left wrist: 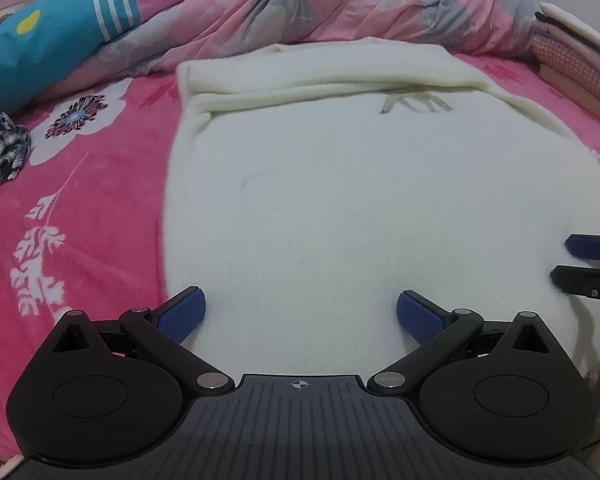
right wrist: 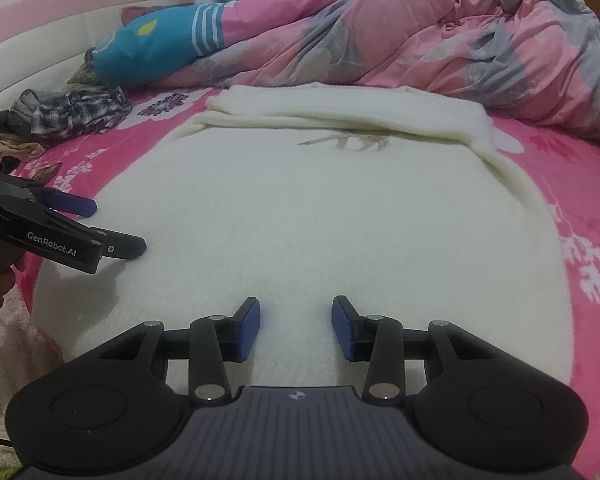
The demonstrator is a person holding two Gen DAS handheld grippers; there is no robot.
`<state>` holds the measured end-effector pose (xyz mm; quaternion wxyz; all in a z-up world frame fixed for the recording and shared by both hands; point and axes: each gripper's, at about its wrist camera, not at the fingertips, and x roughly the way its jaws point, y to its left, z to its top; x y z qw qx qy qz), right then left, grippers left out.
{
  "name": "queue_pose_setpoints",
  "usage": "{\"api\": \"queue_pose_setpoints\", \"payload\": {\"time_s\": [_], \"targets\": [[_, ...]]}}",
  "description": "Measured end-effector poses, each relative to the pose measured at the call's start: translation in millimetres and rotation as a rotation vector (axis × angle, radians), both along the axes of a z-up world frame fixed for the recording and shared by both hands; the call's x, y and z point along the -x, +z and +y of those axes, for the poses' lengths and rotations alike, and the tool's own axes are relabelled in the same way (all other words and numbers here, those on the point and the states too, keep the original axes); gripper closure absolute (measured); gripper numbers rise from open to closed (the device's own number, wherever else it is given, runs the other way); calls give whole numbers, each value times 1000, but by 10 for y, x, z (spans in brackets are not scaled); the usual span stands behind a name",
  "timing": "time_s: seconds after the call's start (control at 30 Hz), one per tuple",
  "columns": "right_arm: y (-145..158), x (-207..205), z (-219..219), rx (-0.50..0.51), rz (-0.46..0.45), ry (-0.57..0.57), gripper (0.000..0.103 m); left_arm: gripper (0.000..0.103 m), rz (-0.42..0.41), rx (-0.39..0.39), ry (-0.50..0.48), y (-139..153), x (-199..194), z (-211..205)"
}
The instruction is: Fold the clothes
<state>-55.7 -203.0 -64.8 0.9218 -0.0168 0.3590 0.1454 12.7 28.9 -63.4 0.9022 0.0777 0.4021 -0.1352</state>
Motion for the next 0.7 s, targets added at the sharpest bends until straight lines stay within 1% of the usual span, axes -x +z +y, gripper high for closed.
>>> {"api": "queue_pose_setpoints", "payload": {"time_s": [0.17, 0.23, 0.33, 0.4, 0.5, 0.57, 0.63, 0.7], "targets": [[25, 123, 40, 30, -6, 22, 60, 0, 4, 8, 1, -6, -13, 18], [61, 183, 41, 33, 9, 47, 59, 0, 5, 9, 0, -5, -13, 22], [166, 200, -25, -17, 27, 80, 59, 0, 7, 9, -2, -1, -5, 30], [252, 142, -103, -41, -2, 57, 59, 0, 6, 9, -4, 0, 5, 34], [283, -66, -196, -15, -26, -8, 59, 0, 7, 10, -2, 0, 16, 34], [232, -222, -252, -11, -13, -43, 59, 0, 8, 11, -1, 3, 32, 37], [113, -337, -239, 13, 25, -69, 59, 0, 7, 10, -2, 4, 49, 40], [35, -268, -139, 64, 3, -55, 59, 0, 4, 12, -3, 1, 59, 47]]}}
